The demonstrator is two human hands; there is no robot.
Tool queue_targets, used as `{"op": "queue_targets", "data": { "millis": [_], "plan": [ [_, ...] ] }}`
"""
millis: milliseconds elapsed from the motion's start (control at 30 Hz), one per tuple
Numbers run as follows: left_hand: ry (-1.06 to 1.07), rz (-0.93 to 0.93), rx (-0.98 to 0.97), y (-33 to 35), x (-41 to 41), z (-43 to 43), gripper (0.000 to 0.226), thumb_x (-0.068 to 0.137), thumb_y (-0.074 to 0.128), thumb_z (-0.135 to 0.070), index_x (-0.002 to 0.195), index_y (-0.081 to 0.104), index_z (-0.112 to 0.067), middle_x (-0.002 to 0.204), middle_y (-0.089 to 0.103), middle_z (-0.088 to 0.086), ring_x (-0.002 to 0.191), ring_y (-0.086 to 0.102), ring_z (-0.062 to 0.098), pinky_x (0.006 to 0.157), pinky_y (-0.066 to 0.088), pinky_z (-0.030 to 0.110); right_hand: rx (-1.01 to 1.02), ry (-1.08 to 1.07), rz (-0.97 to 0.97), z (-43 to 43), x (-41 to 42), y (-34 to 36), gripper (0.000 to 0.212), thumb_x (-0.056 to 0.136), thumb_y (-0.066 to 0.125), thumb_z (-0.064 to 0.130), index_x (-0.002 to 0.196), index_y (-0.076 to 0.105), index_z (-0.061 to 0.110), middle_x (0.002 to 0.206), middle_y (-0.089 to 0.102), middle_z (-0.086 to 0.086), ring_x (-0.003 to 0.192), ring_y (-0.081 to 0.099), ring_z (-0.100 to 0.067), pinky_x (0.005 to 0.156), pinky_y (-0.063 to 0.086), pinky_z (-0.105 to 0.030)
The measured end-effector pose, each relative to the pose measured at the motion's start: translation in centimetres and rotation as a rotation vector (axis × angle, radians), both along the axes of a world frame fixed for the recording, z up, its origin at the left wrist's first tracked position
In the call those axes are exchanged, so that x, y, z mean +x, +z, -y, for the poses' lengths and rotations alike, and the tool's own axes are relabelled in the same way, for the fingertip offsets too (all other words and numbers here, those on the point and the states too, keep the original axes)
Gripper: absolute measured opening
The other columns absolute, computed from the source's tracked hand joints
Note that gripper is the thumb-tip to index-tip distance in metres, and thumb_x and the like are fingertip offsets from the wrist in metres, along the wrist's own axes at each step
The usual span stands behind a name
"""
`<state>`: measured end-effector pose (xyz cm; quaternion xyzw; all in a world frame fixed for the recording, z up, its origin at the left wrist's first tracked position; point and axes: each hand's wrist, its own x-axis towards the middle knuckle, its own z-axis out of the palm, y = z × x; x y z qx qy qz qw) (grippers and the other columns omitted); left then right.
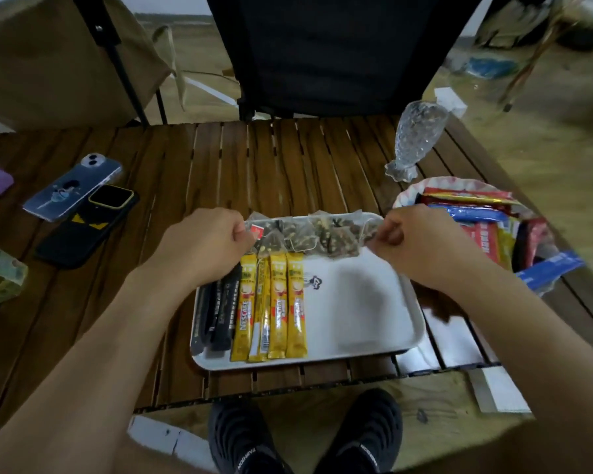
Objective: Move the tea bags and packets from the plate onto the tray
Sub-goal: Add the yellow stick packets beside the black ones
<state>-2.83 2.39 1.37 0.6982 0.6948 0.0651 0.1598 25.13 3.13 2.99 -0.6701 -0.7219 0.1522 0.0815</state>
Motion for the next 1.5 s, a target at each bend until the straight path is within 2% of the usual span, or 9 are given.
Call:
{"op": "queue_targets", "data": {
  "millis": [167,333,433,667,1000,1133,1267,1367,1500],
  "plan": [
    [-0.045,-0.019,0.100,0.2,1.4,0.1,0.028,0.098,0.051,-0.051,0.080,0.057,-0.031,0.072,0.063,-0.008,0.066,0.059,0.006,0.054,0.045,0.028,0.060,-0.202,0.036,-2.2,6.4,-1.1,0.002,0.085,0.067,0.030,0.086,0.069,0.030,0.095,0.071,0.000,0.092,0.066,-0.026,0.082,0.055,-0.038],
    [-0.076,-0.036,0.150,0.4,2.5,0.3,0.031,0.097,0.049,-0.053,0.075,0.056,-0.031,0.068,0.061,-0.010,0.061,0.058,0.003,0.051,0.046,0.027,0.170,-0.269,0.179,-4.6,9.9,-2.9,0.042,0.094,0.056,0.023,0.135,0.053,0.011,0.139,0.052,-0.015,0.127,0.048,-0.037,0.101,0.041,-0.047],
    [-0.094,-0.061,0.145,0.5,2.7,0.4,0.033,0.097,0.047,-0.054,0.075,0.055,-0.031,0.066,0.061,-0.009,0.059,0.058,0.003,0.049,0.040,0.023,0.101,-0.287,0.231,-5.7,11.4,-3.9,0.048,0.100,0.048,0.027,0.145,0.040,0.013,0.150,0.043,-0.012,0.138,0.036,-0.037,0.111,0.029,-0.052],
    [-0.074,-0.062,0.134,0.0,1.6,-0.3,0.029,0.096,0.049,-0.056,0.078,0.055,-0.034,0.072,0.063,-0.013,0.066,0.060,0.001,0.059,0.053,0.027,0.213,-0.329,0.270,-6.2,12.1,-4.0,0.031,0.098,0.054,0.031,0.126,0.064,0.022,0.124,0.057,-0.013,0.112,0.051,-0.034,0.094,0.042,-0.048],
    [-0.066,-0.021,0.145,0.3,0.8,-0.1,0.028,0.098,0.052,-0.053,0.078,0.055,-0.033,0.073,0.061,-0.012,0.067,0.058,0.004,0.060,0.052,0.031,0.157,-0.299,0.173,-5.2,11.5,-2.7,0.034,0.096,0.057,0.017,0.130,0.059,0.015,0.123,0.052,-0.017,0.113,0.052,-0.038,0.094,0.045,-0.049],
    [-0.053,0.005,0.146,0.3,0.3,-0.1,0.024,0.098,0.053,-0.050,0.080,0.055,-0.033,0.075,0.061,-0.011,0.068,0.058,0.004,0.058,0.048,0.028,0.238,-0.304,-0.054,-4.1,8.9,-0.2,0.027,0.102,0.047,0.020,0.127,0.047,0.012,0.102,0.058,-0.017,0.087,0.056,-0.036,0.073,0.047,-0.041],
    [-0.041,0.010,0.147,0.3,-0.4,-0.1,0.022,0.098,0.053,-0.050,0.084,0.057,-0.034,0.077,0.060,-0.013,0.070,0.057,0.002,0.061,0.050,0.027,0.123,-0.145,-0.417,-2.2,4.2,0.9,0.033,0.106,0.038,0.032,0.090,0.058,0.012,0.066,0.059,-0.005,0.055,0.050,-0.022,0.050,0.042,-0.028],
    [-0.030,0.037,0.130,0.6,-0.8,-0.1,0.022,0.098,0.052,-0.052,0.087,0.059,-0.034,0.079,0.061,-0.013,0.071,0.058,0.002,0.062,0.049,0.026,-0.033,0.056,-0.537,-0.2,0.4,0.5,0.029,0.104,0.045,0.023,0.088,0.067,0.016,0.070,0.071,0.001,0.058,0.062,-0.017,0.051,0.049,-0.018],
    [-0.066,0.278,0.010,1.3,-0.8,0.2,0.029,0.101,0.042,-0.055,0.096,0.059,-0.032,0.080,0.068,-0.009,0.064,0.064,0.003,0.063,0.053,0.027,-0.252,0.089,-0.714,2.2,-4.2,-1.1,0.020,0.100,0.055,0.025,0.095,0.068,0.011,0.081,0.077,-0.005,0.064,0.071,-0.017,0.058,0.058,-0.027]
  ]
}}
